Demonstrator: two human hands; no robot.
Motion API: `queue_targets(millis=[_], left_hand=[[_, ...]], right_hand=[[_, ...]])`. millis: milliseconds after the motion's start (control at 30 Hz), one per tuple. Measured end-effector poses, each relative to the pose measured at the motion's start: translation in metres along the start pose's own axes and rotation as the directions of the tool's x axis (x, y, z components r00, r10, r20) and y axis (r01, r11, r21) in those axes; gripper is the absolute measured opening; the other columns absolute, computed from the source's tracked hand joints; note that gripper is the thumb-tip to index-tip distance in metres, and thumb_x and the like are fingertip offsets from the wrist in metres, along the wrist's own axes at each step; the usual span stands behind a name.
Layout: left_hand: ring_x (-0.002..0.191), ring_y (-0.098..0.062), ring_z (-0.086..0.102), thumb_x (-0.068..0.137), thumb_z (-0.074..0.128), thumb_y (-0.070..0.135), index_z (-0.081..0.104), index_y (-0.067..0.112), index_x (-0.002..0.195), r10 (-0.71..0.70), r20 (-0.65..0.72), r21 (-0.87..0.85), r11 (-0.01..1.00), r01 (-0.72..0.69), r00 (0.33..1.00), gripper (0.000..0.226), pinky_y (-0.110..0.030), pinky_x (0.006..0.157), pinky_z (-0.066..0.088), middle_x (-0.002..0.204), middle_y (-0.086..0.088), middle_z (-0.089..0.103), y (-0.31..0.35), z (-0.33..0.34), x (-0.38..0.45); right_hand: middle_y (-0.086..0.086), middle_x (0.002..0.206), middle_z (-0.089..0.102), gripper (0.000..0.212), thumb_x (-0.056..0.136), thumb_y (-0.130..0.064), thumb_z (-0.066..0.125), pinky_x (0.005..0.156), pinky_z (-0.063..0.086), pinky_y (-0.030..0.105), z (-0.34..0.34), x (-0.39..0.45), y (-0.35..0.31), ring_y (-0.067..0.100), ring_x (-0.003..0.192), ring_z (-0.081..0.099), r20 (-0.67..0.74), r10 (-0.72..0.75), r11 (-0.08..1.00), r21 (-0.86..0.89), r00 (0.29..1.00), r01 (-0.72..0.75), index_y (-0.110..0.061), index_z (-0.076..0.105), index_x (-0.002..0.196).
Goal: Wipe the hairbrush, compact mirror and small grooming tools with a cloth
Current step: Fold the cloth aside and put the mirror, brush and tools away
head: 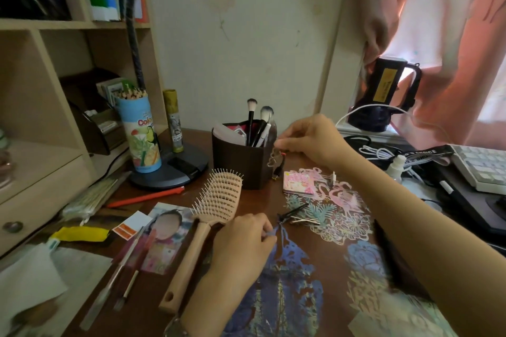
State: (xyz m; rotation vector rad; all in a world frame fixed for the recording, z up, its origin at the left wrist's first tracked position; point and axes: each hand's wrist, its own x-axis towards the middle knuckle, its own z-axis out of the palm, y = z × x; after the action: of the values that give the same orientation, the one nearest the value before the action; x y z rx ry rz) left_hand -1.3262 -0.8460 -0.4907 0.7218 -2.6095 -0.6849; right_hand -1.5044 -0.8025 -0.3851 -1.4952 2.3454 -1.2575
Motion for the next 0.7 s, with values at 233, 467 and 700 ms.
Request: queue_targets(millis=[233,467,700], left_hand=[[0.084,-0.003,0.057,0.09,0.058,0.035,0.062,0.03,0.1,-0.019,-0.032,-0.035,0.999,0.017,0.999,0.013,-0.022,0.074,0.052,0.096,0.013,0.062,-0.004,-0.002,0.002],[0.085,-0.003,0.058,0.09,0.057,0.036,0.062,0.03,0.103,-0.013,-0.04,-0.056,0.998,0.011,0.999,0.015,-0.022,0.076,0.052,0.098,0.013,0.063,-0.006,-0.004,0.002],[0.084,-0.002,0.058,0.09,0.059,0.035,0.063,0.029,0.103,-0.013,-0.043,-0.075,0.997,0.01,0.999,0.016,-0.022,0.075,0.053,0.098,0.013,0.063,-0.006,-0.004,0.002]], right_hand=[[0.0,0.078,0.071,0.014,0.078,-0.019,0.077,0.061,0.048,0.009,0.008,0.03,-0.01,0.004,0.067,0.064,-0.098,-0.075,0.996,-0.058,0.992,0.069,-0.008,0.075,0.086],[0.006,0.077,0.072,0.011,0.079,-0.017,0.076,0.065,0.052,0.012,0.023,0.042,-0.007,0.012,0.069,0.068,-0.047,-0.082,0.994,-0.081,0.996,0.078,-0.007,0.075,0.083],[0.0,0.076,0.067,0.011,0.08,-0.016,0.075,0.053,0.042,0.004,0.035,0.046,-0.007,-0.001,0.063,0.059,0.038,-0.033,0.99,-0.132,0.999,0.038,-0.007,0.074,0.086]])
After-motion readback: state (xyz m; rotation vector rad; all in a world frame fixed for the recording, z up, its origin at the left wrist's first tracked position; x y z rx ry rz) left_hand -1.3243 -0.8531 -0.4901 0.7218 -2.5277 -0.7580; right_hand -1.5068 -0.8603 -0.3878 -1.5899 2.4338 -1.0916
